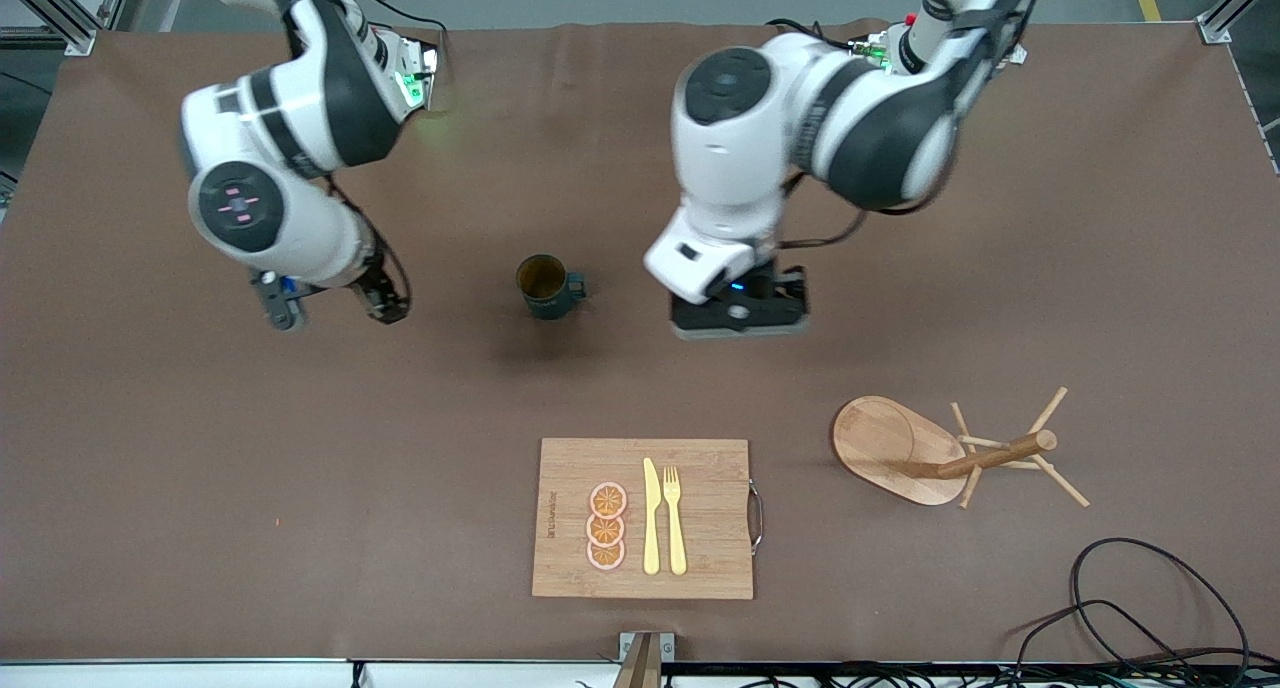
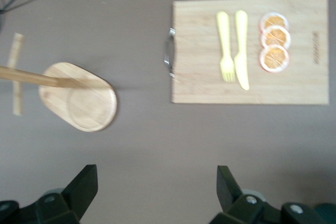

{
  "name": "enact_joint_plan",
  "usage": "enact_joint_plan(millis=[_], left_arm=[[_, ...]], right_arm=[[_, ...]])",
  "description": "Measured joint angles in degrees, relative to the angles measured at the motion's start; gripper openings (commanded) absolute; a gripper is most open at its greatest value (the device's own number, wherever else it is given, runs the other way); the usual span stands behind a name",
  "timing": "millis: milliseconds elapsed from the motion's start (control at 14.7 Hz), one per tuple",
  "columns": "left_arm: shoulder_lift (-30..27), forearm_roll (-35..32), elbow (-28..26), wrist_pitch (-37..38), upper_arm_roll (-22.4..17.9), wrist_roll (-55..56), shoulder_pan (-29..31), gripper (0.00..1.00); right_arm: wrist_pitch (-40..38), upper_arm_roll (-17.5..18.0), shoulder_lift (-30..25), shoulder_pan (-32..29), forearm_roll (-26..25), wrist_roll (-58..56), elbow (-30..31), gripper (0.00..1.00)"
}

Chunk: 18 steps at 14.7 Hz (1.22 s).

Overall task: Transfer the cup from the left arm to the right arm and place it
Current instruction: 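Grasp the mug rim with the right gripper from above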

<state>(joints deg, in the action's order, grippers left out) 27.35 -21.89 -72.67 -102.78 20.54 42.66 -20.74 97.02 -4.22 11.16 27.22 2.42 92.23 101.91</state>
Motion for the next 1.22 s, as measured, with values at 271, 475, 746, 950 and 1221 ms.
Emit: enact_joint_plan(millis=[271, 475, 746, 950, 1221], left_arm=[[-4.33, 4.05, -0.02, 3.46, 0.06, -3.36, 7.86, 1.00], [-7.94, 7.84, -0.03, 8.87, 0.07, -4.56, 13.36, 1.00], [-10.48, 8.58, -0.25, 12.48, 0.08, -5.25, 14.76, 1.00], [-11.42, 8.89, -0.40, 14.22, 0.09, -5.39, 14.73, 1.00], [-12.75, 13.10, -0.52, 15.64, 0.06, -7.47, 18.21, 1.00]], right_arm=[[8.85, -0.02, -0.04, 6.23, 1.10, 15.25, 5.60, 1.00], [15.64, -0.03, -0.04, 10.21, 1.95, 25.02, 10.47, 1.00], [24.99, -0.03, -0.03, 13.26, 3.94, 31.60, 16.74, 1.00], [27.89, -0.04, -0.03, 14.64, 4.09, 33.82, 18.86, 1.00], [29.92, -0.04, 0.06, 15.36, 6.21, 34.40, 20.15, 0.98]])
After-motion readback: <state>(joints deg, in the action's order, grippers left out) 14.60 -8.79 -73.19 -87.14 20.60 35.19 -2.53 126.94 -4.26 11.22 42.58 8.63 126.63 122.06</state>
